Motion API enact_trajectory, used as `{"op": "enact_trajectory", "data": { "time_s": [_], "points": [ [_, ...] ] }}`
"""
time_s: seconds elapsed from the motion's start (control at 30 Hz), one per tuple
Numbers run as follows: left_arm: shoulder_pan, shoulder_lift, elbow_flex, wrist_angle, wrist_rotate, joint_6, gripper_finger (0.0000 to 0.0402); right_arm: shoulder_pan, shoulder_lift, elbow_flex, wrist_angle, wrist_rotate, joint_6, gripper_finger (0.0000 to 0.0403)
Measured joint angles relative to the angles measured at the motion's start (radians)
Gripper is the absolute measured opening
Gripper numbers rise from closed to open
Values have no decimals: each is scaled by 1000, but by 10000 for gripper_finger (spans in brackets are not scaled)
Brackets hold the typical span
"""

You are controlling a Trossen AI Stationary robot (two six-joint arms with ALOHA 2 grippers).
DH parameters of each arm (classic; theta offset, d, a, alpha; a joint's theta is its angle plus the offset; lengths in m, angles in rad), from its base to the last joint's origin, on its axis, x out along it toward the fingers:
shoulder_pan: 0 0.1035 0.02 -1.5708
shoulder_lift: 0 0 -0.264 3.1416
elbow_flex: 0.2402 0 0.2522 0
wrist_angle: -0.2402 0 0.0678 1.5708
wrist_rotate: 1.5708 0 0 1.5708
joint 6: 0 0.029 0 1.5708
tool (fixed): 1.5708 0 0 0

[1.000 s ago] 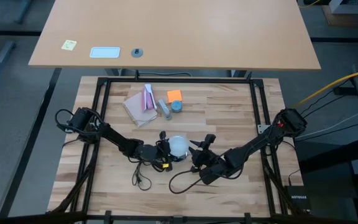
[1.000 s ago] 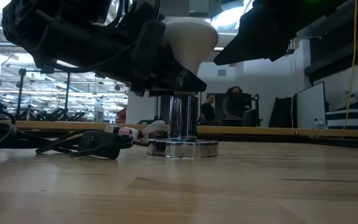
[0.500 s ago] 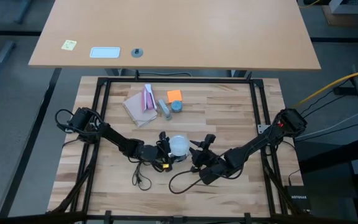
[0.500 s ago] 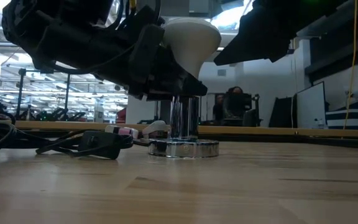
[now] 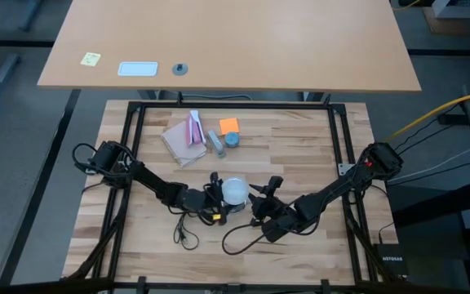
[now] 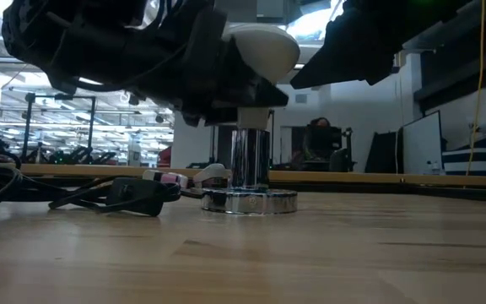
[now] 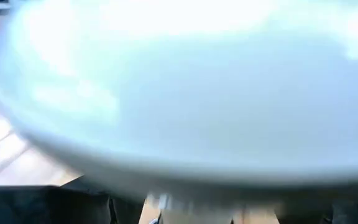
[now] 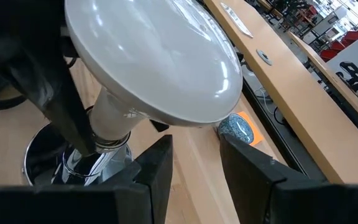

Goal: Screw lightbulb
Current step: Insert the white lightbulb into the silver lamp

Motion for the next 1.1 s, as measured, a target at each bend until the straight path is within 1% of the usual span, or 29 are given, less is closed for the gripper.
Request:
{"op": "enact_trajectory", "data": {
  "time_s": [0.3,0.43,0.67,0.77,0.97,1.1],
  "points": [
    [0,0,0,16,-1,8,267,0,0,0,0,0,0,138],
    [-1,0,0,15,-1,-30,266,0,0,0,0,0,0,138],
    [-14,-5,-2,-6,-2,-34,266,1,0,0,0,0,0,138],
    [-15,-49,-4,-130,-10,-49,266,1,0,0,0,0,0,138],
    [-10,-182,-4,-409,-21,-148,266,1,0,0,-3,0,-1,138],
    [-15,-221,-3,-537,-14,-166,266,1,0,0,-3,1,-1,138]
  ]
}}
